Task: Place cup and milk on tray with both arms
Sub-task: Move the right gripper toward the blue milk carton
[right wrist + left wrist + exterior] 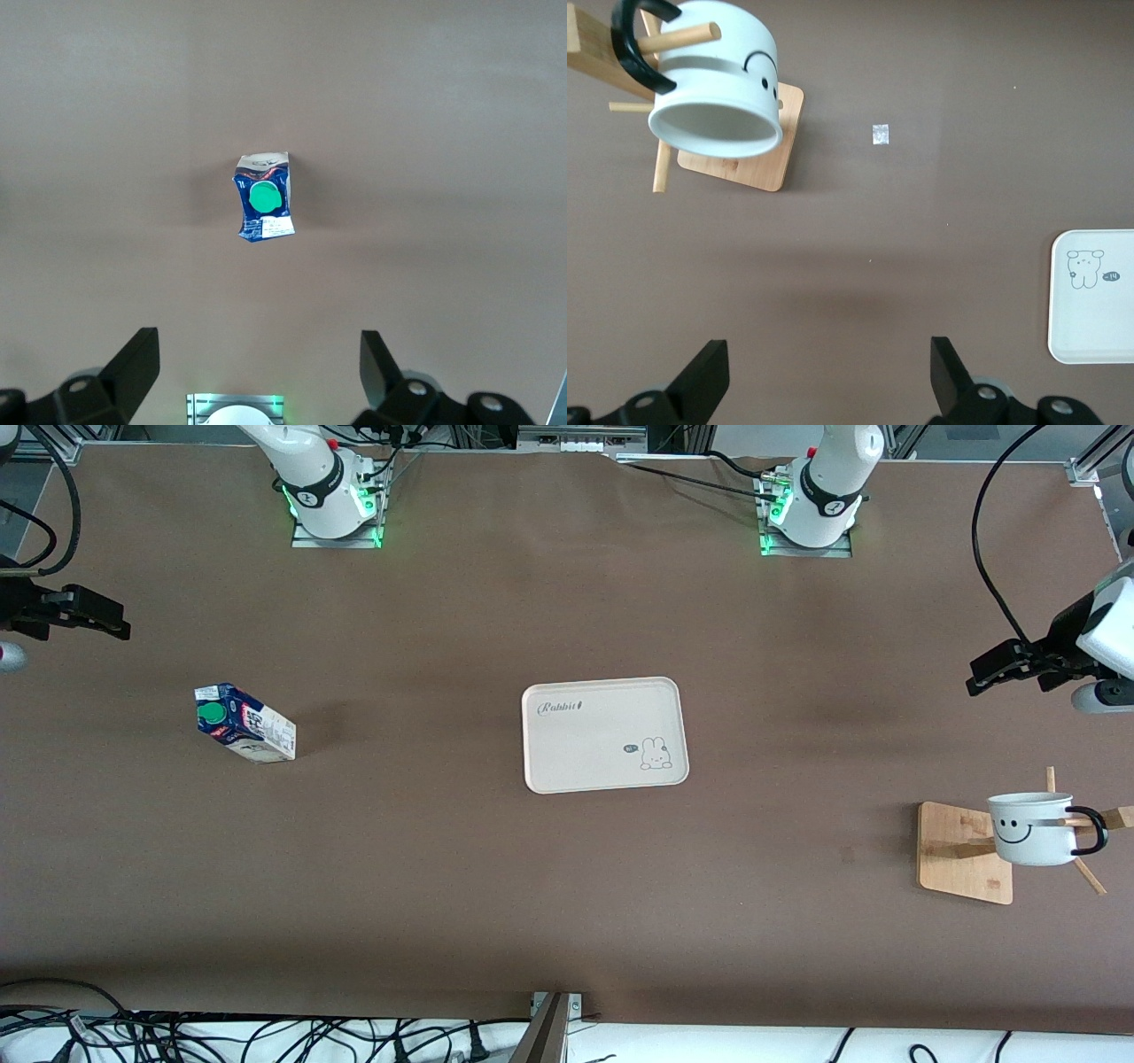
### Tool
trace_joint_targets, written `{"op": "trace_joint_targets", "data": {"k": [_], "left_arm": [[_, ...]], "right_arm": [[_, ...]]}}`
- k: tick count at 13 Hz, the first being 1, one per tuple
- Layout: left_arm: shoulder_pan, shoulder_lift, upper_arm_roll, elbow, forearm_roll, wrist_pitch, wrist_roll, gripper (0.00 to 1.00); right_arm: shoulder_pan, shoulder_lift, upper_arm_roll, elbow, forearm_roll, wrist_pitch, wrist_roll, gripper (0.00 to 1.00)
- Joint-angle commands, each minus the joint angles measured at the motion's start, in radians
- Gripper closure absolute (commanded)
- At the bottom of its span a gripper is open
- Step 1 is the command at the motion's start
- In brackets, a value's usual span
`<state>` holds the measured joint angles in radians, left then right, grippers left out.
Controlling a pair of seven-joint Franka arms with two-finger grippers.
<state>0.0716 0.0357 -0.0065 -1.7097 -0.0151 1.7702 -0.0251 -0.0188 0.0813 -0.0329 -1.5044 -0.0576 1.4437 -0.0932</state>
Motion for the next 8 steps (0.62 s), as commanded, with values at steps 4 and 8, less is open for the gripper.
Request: {"op": "trace_joint_targets", "data": {"k": [4,8], "left_arm": [[0.019,0.050,0.005,0.068,-0.002,-0.011,-0.007,0.00],[0.025,0.075,0.005,0.079,-0.008,0.001,-0.009,0.00]], "right_arm": [[-0.006,0.009,0.004,0.026,-0.004,-0.022,-0.007,0.00],[-0.006,0.020,0.004,0.027,-0.010,-0.020,-0.013,0.00]]}}
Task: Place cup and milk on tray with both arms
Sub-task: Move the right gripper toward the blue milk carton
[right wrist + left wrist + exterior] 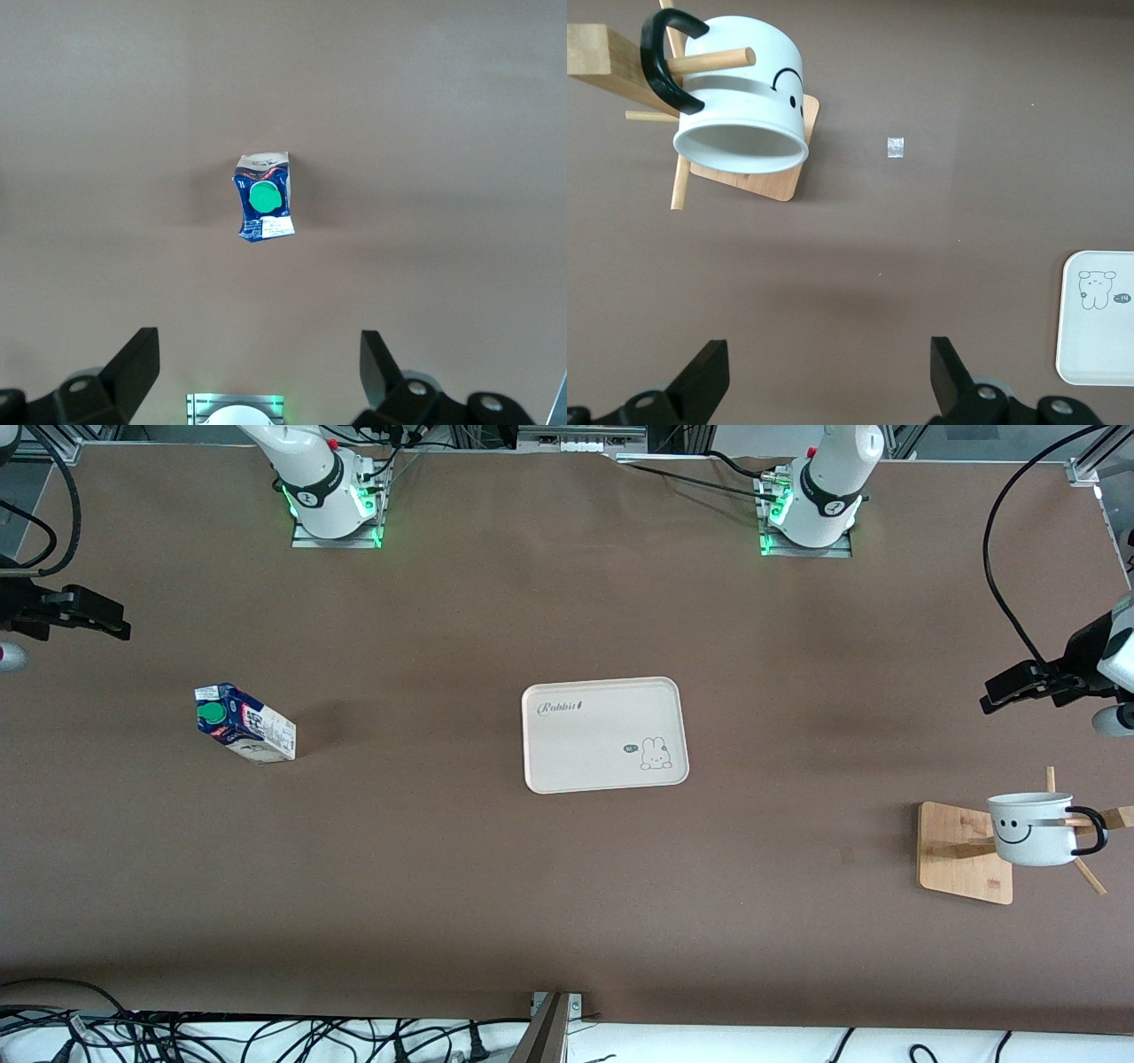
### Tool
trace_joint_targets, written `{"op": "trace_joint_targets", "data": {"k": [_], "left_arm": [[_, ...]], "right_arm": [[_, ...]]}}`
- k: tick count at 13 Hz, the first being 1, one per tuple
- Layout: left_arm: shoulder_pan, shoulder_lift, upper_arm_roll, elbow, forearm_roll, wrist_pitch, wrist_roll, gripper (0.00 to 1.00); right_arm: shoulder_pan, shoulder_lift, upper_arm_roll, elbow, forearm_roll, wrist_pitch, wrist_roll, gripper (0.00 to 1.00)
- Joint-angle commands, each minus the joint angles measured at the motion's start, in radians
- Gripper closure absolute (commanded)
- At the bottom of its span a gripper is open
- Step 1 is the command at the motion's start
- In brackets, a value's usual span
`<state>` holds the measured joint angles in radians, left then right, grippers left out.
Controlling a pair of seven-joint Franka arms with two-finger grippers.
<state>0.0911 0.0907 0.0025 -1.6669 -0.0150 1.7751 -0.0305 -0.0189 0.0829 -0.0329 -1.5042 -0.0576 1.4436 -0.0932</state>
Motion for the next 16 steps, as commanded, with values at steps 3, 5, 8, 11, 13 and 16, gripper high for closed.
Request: {"op": "trace_joint_targets", "data": {"k": [3,5,8,11,13,16], "left_arm": [[0.006,0.020,-0.002,0.036,-0.013,0.039,-0.003,0.00],[0.019,0.029,-0.002,0.035,-0.014,0.067,-0.002,0.00],[0.019,0.057,-0.002,0.035,-0.016,0.108,-0.003,0.00],[0.019,0.064,-0.002,0.036,-0.016,0.129,-0.002,0.00],[0.019,0.064,-0.002,0.036,-0.016,0.130,-0.002,0.00],[0.019,0.058,-0.002,0.036,-0.016,0.129,-0.003,0.00]], "right_arm": [[-0.031,0.050,-0.002,0.024,-0.019,-0.020,-0.026,0.00],[-0.067,0.080,-0.004,0.022,-0.018,-0.019,-0.049,0.00],[-0.075,0.133,-0.004,0.019,-0.018,-0.008,-0.053,0.00],[-0.064,0.147,0.004,-0.036,-0.018,0.049,-0.051,0.00],[-0.052,0.149,0.005,-0.070,-0.018,0.096,-0.051,0.00],[-0.032,0.150,0.005,-0.112,-0.016,0.161,-0.050,0.00]]}}
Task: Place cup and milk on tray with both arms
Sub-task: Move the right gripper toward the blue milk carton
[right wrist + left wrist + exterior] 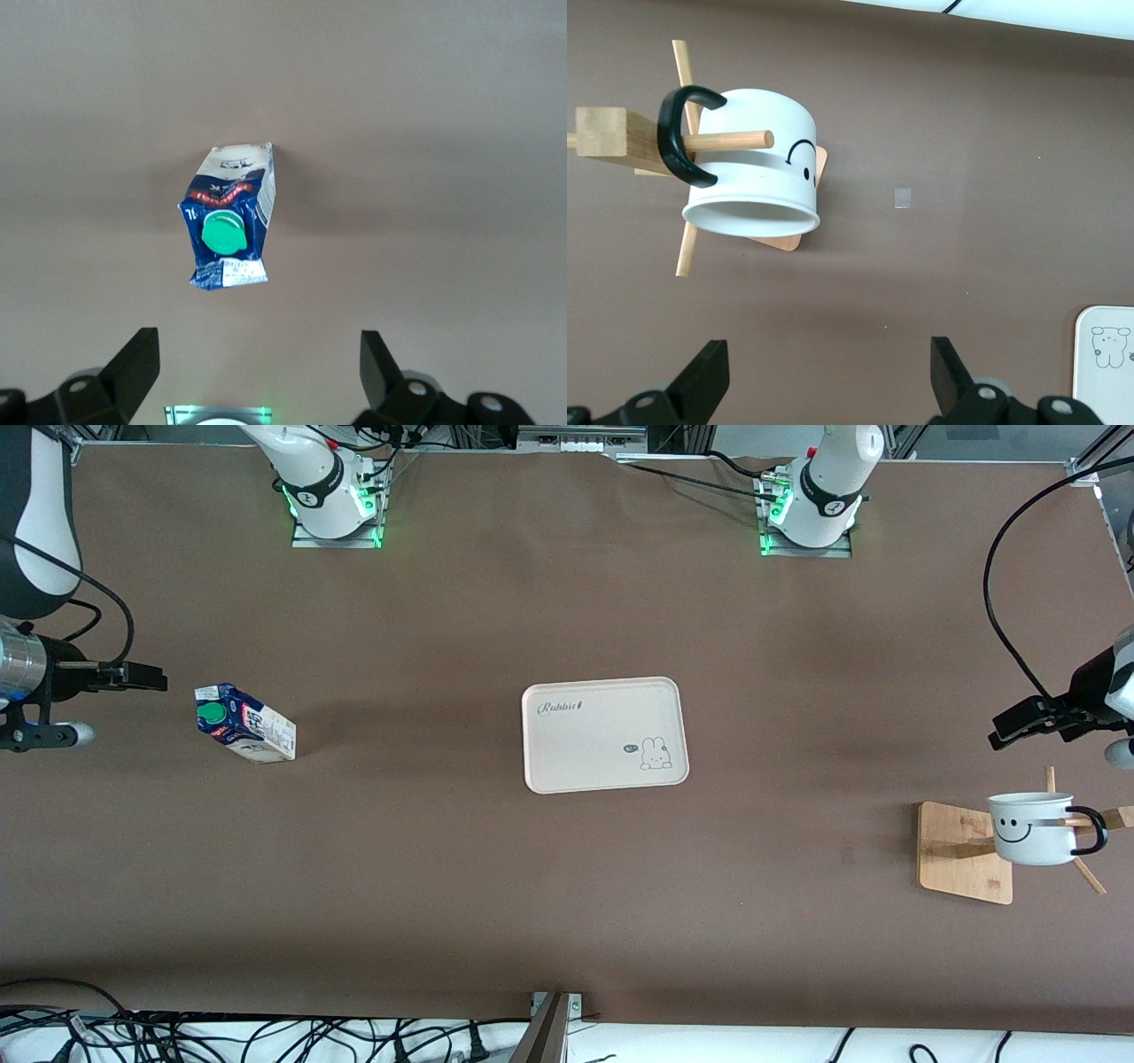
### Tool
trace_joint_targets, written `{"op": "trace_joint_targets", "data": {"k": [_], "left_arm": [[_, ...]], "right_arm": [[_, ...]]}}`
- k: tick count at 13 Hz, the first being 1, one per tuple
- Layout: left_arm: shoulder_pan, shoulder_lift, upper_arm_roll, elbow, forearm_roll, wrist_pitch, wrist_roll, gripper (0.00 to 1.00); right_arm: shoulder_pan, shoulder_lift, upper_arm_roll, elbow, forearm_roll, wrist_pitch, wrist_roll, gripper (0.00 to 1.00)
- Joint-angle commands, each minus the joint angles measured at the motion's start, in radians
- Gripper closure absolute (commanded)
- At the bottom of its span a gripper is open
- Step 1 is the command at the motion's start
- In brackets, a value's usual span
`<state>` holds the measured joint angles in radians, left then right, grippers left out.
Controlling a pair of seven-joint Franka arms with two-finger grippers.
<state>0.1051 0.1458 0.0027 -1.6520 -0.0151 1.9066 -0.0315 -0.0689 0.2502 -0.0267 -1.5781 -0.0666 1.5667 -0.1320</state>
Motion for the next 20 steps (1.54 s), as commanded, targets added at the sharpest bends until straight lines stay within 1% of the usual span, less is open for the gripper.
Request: {"op": "trace_joint_targets", "data": {"k": [1,2,3,5,9,14,15,18,20], "left_arm": [[0.005,0.003,-0.003,0.021,-0.016,-0.003,-0.002,0.00],[0.005,0.004,-0.003,0.021,-0.016,-0.003,-0.002,0.00],[0.005,0.005,-0.004,0.021,-0.016,-0.003,-0.002,0.00],[0.005,0.005,-0.007,0.021,-0.014,-0.006,-0.001,0.00],[0.005,0.001,-0.012,0.020,-0.014,-0.058,0.041,0.00],[0.002,-0.002,-0.013,0.018,0.004,-0.063,0.039,0.00],[0.002,-0.005,-0.013,0.018,0.004,-0.067,0.039,0.00],[-0.004,-0.005,-0.015,0.015,0.006,-0.086,0.039,0.00],[-0.005,-0.005,-0.015,0.015,0.006,-0.086,0.039,0.00]], "right_arm": [[0.020,-0.006,-0.001,-0.052,-0.007,0.061,-0.009,0.00],[0.021,0.000,-0.001,-0.065,-0.006,0.088,-0.008,0.00],[0.023,-0.008,-0.001,-0.112,-0.005,0.134,0.000,0.00],[0.021,-0.009,0.001,-0.164,-0.004,0.194,-0.001,0.00],[0.021,-0.014,0.001,-0.178,-0.001,0.200,0.000,0.00],[0.021,-0.019,0.001,-0.195,-0.001,0.204,0.002,0.00],[0.021,-0.026,0.001,-0.213,-0.001,0.211,0.002,0.00],[0.021,-0.061,0.001,-0.308,-0.001,0.289,0.002,0.00],[0.021,-0.077,0.001,-0.344,-0.001,0.311,0.003,0.00]]}}
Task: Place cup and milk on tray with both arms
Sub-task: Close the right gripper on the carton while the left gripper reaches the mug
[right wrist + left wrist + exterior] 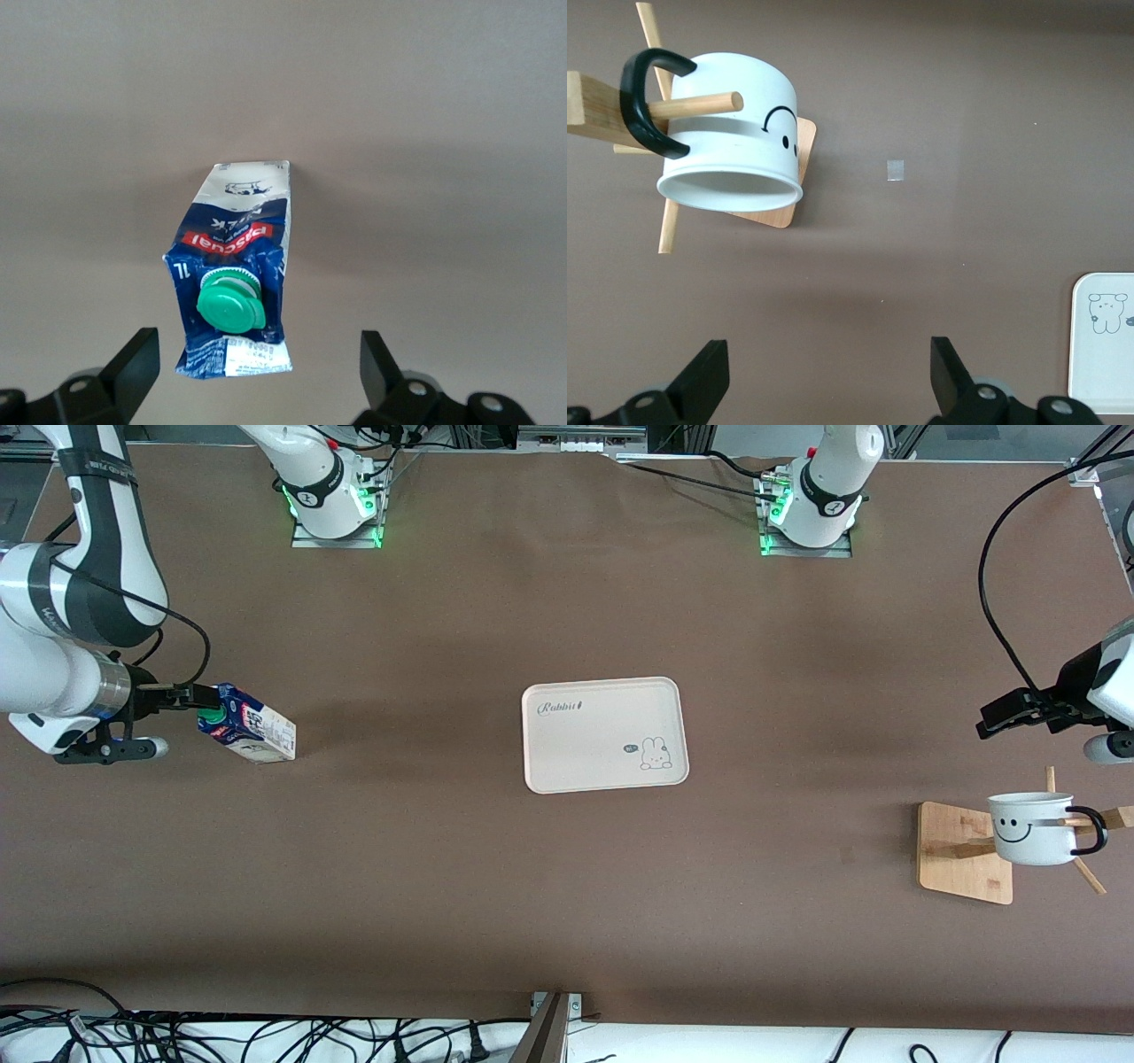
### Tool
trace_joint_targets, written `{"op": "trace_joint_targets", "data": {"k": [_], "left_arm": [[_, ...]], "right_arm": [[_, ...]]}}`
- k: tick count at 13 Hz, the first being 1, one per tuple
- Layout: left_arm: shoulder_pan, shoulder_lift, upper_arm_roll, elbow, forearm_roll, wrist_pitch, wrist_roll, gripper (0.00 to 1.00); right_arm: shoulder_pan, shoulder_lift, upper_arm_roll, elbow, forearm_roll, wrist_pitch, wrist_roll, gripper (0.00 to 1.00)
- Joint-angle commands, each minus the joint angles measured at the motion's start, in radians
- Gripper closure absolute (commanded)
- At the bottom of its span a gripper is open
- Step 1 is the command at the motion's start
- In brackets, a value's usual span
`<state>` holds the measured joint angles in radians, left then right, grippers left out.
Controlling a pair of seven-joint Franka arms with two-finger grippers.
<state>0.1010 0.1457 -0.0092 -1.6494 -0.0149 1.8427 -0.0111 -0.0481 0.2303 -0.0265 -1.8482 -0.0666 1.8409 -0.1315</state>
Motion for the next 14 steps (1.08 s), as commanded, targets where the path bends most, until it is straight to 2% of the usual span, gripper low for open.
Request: {"op": "trace_joint_targets", "data": {"k": [1,3,5,9,10,12,14], "left_arm": [[-0.001,-0.005,-0.003,0.013,0.006,-0.025,0.019,0.00],[-0.004,-0.018,-0.005,-0.009,0.010,-0.016,0.017,0.00],[-0.001,-0.067,-0.031,-0.094,0.053,0.027,0.008,0.00],[-0.004,-0.077,-0.034,-0.116,0.058,0.047,0.007,0.00],[-0.004,-0.083,-0.032,-0.147,0.067,0.102,0.008,0.00],[-0.006,-0.107,-0.034,-0.258,0.160,0.290,0.008,0.00],[-0.004,-0.127,-0.034,-0.332,0.168,0.384,0.005,0.00]], "right_arm": [[0.001,-0.063,0.000,-0.091,-0.001,0.052,0.001,0.00],[0.001,-0.063,0.000,-0.103,-0.001,0.061,0.003,0.00],[0.001,-0.063,0.000,-0.114,-0.001,0.061,0.003,0.00],[0.001,-0.055,0.000,-0.134,-0.001,0.086,0.003,0.00],[0.001,-0.052,0.000,-0.134,0.001,0.092,0.004,0.00],[0.001,-0.049,0.002,-0.135,0.002,0.093,0.013,0.00],[0.001,-0.039,0.002,-0.138,0.002,0.101,0.015,0.00]]}}
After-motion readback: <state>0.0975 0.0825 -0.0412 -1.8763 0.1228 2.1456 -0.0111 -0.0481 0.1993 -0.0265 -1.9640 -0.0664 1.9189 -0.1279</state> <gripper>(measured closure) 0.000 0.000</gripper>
